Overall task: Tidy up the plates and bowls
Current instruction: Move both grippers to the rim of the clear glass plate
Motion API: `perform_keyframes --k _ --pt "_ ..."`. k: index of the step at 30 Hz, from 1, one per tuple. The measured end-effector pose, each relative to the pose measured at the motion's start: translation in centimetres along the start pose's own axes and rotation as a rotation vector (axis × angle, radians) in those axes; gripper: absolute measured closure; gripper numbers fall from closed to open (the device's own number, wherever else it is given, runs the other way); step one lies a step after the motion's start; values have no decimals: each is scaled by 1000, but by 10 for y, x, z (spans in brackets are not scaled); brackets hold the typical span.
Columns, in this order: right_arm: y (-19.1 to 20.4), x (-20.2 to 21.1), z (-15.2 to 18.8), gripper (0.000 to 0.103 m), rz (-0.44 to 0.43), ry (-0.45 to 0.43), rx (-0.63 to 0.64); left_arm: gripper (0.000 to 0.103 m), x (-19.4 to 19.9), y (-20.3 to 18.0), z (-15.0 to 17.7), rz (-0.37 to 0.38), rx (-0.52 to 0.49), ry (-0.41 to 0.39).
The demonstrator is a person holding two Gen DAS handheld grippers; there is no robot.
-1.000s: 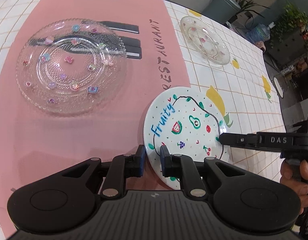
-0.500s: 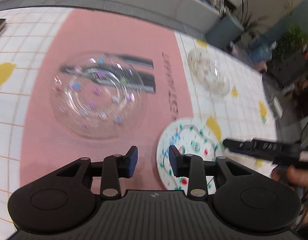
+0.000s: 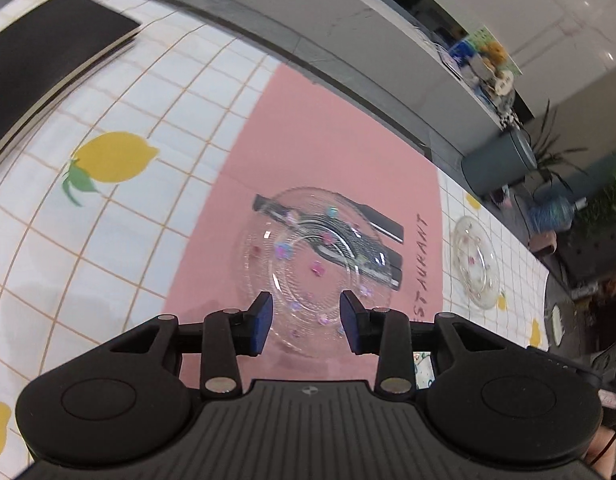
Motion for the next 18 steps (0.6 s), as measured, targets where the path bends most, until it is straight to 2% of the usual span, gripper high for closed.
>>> perform_keyframes --k 11,18 --pt "28 -37 3 64 2 66 60 61 -8 10 -9 11 29 -7" --pt "40 -51 -15 64 -12 34 101 61 -25 19 -6 17 56 16"
Point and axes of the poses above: each gripper's, at about its wrist camera, not at the fingertips, and x roughly against the way its jaws point, y to its left, z to its underside, the point moved 5 cm from there along -x, roughly the way its jaws point, and after that the axes turned 1 degree about -z, right-handed, at the moved point
